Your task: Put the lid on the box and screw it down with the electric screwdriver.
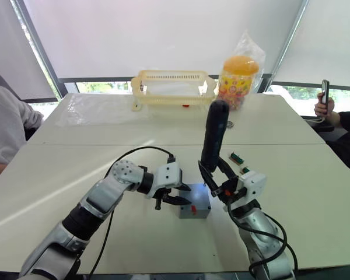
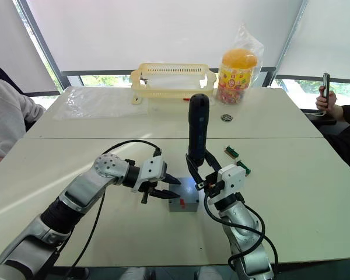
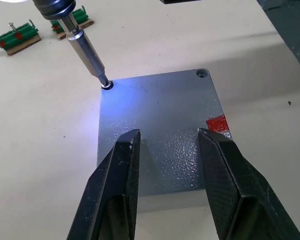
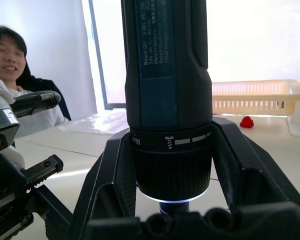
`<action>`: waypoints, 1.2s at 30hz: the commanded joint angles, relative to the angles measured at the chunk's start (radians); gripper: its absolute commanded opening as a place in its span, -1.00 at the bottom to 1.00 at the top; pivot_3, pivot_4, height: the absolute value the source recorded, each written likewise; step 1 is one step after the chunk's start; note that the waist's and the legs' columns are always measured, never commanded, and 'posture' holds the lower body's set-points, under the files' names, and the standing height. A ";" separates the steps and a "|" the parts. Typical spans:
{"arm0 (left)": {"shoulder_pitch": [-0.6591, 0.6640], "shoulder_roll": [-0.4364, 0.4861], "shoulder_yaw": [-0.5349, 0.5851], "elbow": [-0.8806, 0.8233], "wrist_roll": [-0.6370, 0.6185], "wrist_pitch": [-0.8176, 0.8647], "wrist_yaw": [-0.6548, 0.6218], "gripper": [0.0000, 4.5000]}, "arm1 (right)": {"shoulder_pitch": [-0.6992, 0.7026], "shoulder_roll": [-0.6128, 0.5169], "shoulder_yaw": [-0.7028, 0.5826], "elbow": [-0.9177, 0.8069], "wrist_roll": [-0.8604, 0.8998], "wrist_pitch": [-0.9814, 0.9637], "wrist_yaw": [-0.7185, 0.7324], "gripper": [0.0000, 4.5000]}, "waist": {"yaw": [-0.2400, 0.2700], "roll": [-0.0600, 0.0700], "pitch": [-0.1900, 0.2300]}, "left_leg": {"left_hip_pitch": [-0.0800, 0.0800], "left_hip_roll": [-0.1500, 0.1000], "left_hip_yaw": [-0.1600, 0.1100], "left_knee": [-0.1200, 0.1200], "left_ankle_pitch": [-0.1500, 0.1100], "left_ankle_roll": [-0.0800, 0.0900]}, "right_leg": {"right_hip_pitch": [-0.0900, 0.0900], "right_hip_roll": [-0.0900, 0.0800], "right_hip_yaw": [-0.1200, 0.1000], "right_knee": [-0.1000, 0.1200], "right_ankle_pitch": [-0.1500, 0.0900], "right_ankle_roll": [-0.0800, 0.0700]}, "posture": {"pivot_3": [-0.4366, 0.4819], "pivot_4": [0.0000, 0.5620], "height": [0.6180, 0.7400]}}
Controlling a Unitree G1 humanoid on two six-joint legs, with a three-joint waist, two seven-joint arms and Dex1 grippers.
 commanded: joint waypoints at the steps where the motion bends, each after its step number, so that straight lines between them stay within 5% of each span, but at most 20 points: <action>1: 0.027 0.014 -0.051 0.033 0.054 0.014 -0.003 -0.20 | 0.081 -0.008 0.007 0.143 -0.013 0.088 -0.002 -0.24 | 0.000 0.000 0.000 | 0.000 0.000 0.000 0.000 0.000 0.000 | 0.000 0.000 0.000 0.000 0.000 0.000 | -0.05 -0.47 1.00; 36: 0.020 -0.014 -0.072 0.075 0.071 -0.017 -0.004 -0.20 | 0.077 -0.032 0.002 -0.032 -0.028 0.134 -0.039 -0.24 | 0.003 0.001 -0.004 | -0.002 0.000 0.001 -0.015 0.002 0.003 | -0.004 -0.001 -0.003 -0.013 0.001 -0.001 | -0.05 -0.47 1.00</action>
